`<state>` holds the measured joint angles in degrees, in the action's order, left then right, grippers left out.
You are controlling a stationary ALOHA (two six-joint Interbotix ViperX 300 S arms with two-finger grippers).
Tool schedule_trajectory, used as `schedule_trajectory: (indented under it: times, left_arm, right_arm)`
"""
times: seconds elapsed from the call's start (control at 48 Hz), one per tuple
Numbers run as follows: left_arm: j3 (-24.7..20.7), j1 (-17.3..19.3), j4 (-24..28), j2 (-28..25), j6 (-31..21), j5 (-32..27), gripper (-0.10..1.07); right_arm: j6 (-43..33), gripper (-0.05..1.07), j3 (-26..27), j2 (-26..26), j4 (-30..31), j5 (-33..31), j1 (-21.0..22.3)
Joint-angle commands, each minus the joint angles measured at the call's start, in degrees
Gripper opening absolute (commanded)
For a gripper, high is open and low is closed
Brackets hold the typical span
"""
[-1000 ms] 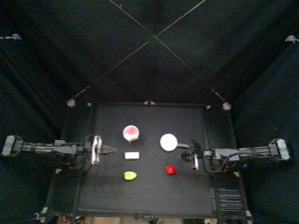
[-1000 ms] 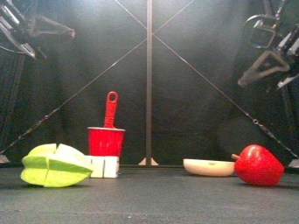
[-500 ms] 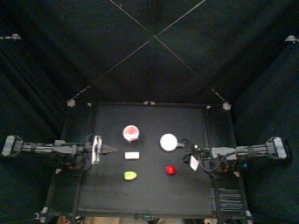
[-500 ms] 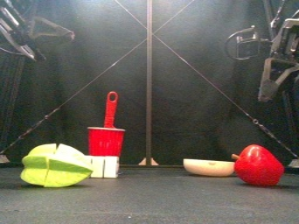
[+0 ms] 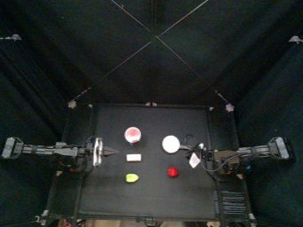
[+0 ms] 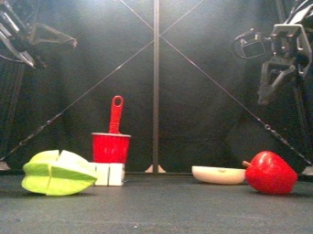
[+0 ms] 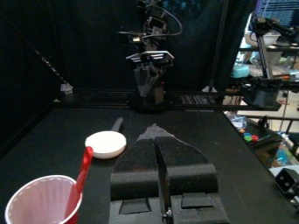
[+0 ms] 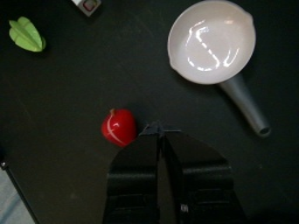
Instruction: Grab apple
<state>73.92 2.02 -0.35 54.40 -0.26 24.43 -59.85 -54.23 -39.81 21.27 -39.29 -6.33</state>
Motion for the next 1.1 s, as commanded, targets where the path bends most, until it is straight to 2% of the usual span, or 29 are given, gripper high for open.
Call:
schedule_trajectory:
  times: [0.0,0.333,0.688,0.833,1.083]
  left_arm:
    - [-0.5,-0.4,-0.7,-0.4,0.0,1.0,0.00]
    - [0.1,-1.0,-0.9,-0.4,0.2,2.6,0.00]
    - [1.2,-1.1,-1.0,-0.3,0.2,3.6,0.00]
    - [2.0,-1.1,-1.1,-0.4,0.0,4.6,0.00]
    - [3.2,-1.1,-2.8,-0.4,-0.1,6.9,0.00]
  right_arm:
    - [-4.4,0.02,-0.3,0.9,2.3,0.1,-4.7]
    - [-15.1,0.02,-2.2,3.8,11.3,0.2,-16.2]
    - [-29.4,0.02,-3.3,12.7,22.1,1.6,-19.2]
    - [-29.8,0.02,-1.4,13.7,23.3,1.7,-21.3]
    - [-30.8,0.02,-1.3,14.3,28.1,2.9,-22.9]
